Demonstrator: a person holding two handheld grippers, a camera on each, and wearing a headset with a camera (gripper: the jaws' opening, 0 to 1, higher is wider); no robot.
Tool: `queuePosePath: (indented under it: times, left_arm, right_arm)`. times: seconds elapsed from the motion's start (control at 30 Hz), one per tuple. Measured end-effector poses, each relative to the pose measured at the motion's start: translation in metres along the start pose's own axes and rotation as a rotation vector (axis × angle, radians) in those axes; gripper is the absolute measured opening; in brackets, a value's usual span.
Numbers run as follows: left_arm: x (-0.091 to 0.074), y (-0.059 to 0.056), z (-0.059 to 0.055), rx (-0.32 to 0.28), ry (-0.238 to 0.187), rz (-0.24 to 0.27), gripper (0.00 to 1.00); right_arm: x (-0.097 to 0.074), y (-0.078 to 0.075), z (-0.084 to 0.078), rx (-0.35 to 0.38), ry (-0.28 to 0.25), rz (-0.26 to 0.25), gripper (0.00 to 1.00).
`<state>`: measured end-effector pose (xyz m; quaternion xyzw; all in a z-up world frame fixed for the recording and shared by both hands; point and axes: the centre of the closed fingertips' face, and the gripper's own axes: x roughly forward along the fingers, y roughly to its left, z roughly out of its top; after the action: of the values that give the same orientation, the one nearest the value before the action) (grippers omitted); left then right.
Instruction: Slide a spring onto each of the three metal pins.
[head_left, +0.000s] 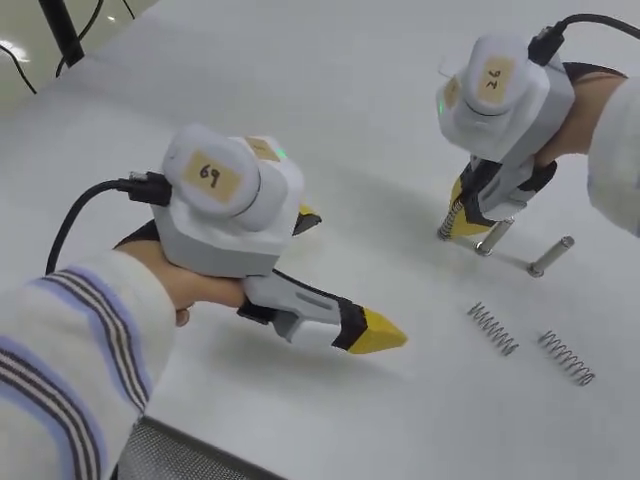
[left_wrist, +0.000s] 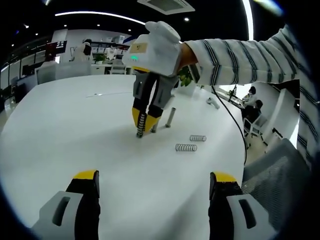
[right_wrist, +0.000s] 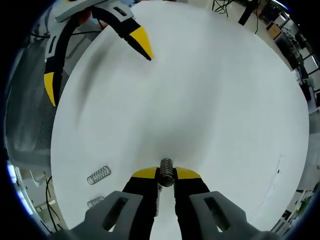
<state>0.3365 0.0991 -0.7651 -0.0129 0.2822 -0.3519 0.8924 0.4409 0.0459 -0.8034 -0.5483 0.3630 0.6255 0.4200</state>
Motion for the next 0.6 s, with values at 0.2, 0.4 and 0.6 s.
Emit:
queuePosePath:
  times: [0.2,0.4,0.6]
  left_arm:
    - [-0.001,0.001,0.0,0.002,0.002,0.003,0.88]
    - [-0.003,0.002,-0.002,0.003,0.013,0.004,0.88]
    - [-0.002,0.0,-0.003,-0.003,0.013,-0.003,0.88]
  right_arm:
    - [0.002,0.002,0.002,0.005,-0.012,0.002,0.11]
    - [0.004,0.0,0.0,-0.001,-0.006,-0.018,0.18]
    - [-0.006,-0.004,-0.001,0.012,-0.019,-0.053,0.17]
